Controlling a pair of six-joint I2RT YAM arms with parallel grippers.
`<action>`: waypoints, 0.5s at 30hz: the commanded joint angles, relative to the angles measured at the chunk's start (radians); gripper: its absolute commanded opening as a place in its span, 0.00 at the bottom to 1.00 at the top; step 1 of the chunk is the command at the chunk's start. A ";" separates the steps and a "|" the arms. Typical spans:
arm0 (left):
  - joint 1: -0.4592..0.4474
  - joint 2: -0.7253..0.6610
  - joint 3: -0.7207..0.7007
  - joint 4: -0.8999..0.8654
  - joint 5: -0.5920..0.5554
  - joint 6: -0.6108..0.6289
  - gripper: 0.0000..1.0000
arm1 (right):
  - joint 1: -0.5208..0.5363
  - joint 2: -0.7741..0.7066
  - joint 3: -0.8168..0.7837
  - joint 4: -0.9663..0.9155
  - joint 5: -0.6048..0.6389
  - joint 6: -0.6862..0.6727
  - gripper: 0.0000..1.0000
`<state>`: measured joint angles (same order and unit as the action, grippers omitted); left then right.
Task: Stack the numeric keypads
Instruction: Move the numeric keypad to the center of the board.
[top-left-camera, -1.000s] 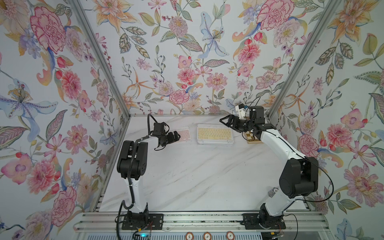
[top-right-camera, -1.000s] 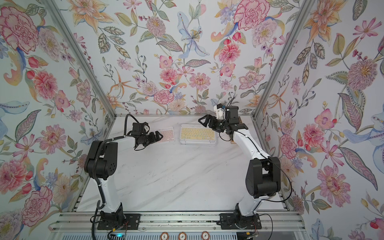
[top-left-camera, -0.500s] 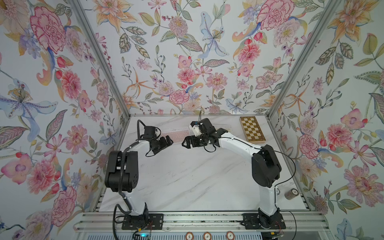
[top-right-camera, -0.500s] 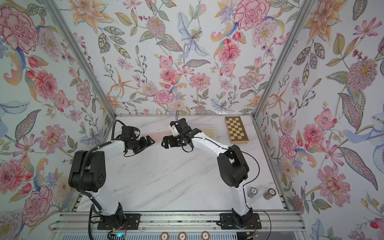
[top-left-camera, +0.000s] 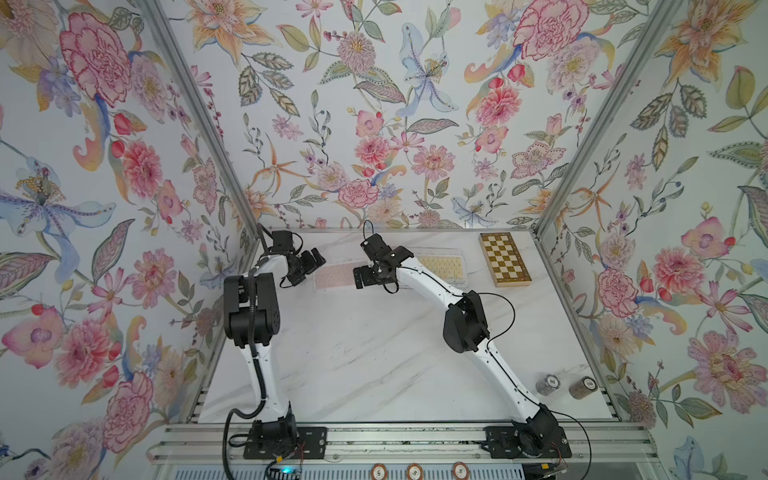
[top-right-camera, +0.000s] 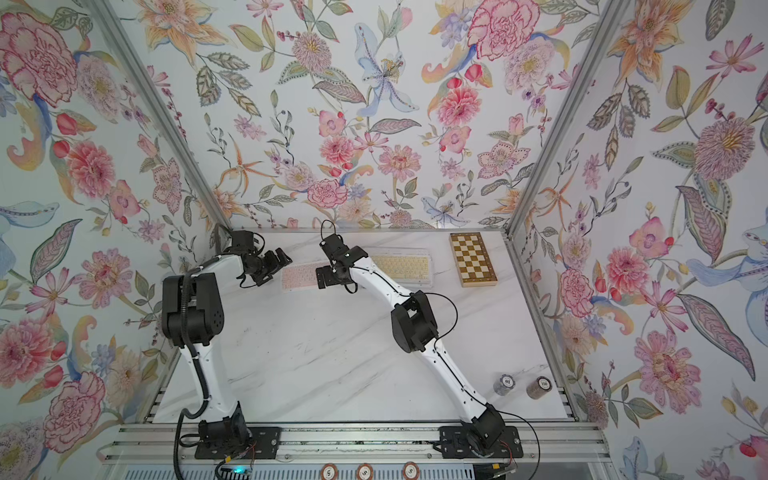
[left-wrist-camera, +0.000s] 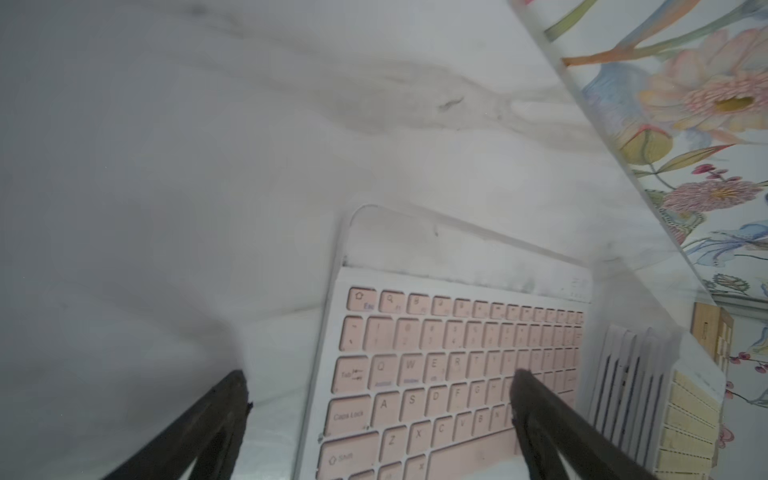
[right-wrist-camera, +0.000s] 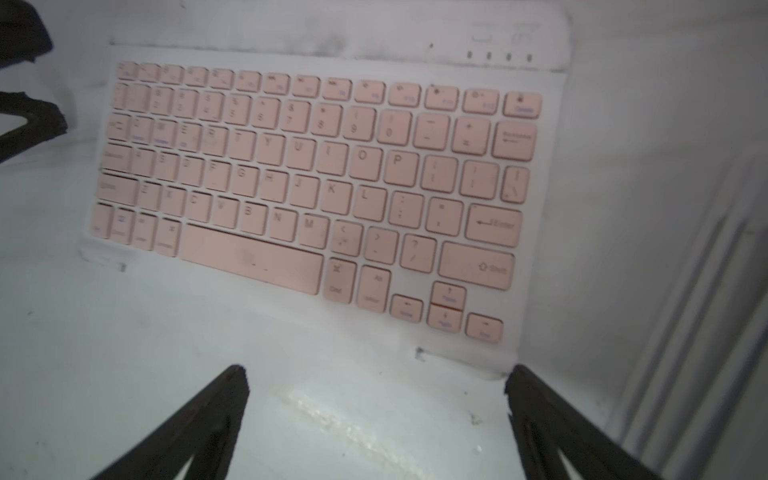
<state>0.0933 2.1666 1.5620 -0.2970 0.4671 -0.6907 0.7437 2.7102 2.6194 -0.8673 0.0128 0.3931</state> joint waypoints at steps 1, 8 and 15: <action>-0.004 0.017 -0.003 -0.056 0.005 0.017 0.99 | -0.006 0.014 0.041 -0.049 0.070 0.021 0.99; -0.006 0.030 -0.026 -0.052 0.013 0.022 0.99 | -0.006 0.068 0.060 -0.032 0.049 0.057 0.99; -0.012 0.047 -0.005 -0.071 0.035 0.031 0.99 | -0.004 0.106 0.060 0.002 -0.009 0.084 0.99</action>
<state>0.0921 2.1689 1.5578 -0.3016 0.4763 -0.6765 0.7425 2.7628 2.6652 -0.8505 0.0353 0.4461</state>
